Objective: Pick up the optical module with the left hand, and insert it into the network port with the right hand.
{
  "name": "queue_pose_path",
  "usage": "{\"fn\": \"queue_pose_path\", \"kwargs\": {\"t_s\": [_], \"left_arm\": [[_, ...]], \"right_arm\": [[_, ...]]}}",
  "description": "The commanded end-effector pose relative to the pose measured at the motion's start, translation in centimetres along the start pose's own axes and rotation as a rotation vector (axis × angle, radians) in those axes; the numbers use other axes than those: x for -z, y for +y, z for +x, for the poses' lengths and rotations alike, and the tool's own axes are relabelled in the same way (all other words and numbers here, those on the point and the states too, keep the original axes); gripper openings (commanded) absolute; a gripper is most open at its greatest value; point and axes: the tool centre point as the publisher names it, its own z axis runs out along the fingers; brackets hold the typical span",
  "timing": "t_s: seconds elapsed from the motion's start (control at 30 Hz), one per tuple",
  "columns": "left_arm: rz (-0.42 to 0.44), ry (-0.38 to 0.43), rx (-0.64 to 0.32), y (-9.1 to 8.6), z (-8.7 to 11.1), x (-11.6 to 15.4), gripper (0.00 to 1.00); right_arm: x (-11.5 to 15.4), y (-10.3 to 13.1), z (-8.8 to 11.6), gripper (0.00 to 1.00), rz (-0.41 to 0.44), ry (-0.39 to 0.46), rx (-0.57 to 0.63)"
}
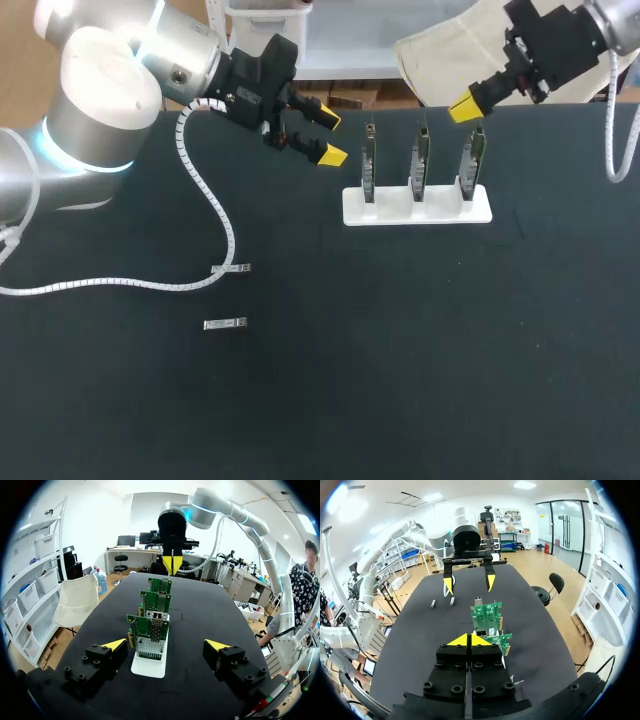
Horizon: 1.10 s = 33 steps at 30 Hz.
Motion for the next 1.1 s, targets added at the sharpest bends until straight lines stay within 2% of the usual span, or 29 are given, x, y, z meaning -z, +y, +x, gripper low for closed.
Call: {"fn": "queue_pose_path", "kwargs": {"t_s": [0.03, 1.07, 1.1], "left_arm": [[0.0, 0.001, -0.001, 0.06, 0.03, -0.02, 1.0], [0.0, 0.001, -0.001, 0.06, 0.03, -0.02, 1.0], [0.0, 0.001, -0.001, 0.06, 0.03, -0.02, 1.0]], "right_arm": [[-0.18, -0.33, -0.04, 0.0, -0.006, 0.004, 0.004], [-0.43, -0.66, 0.45, 0.0, 0.011, 0.036, 0.011], [-0.42, -0.65, 0.46, 0.07, 0.01, 0.038, 0.008]]}}
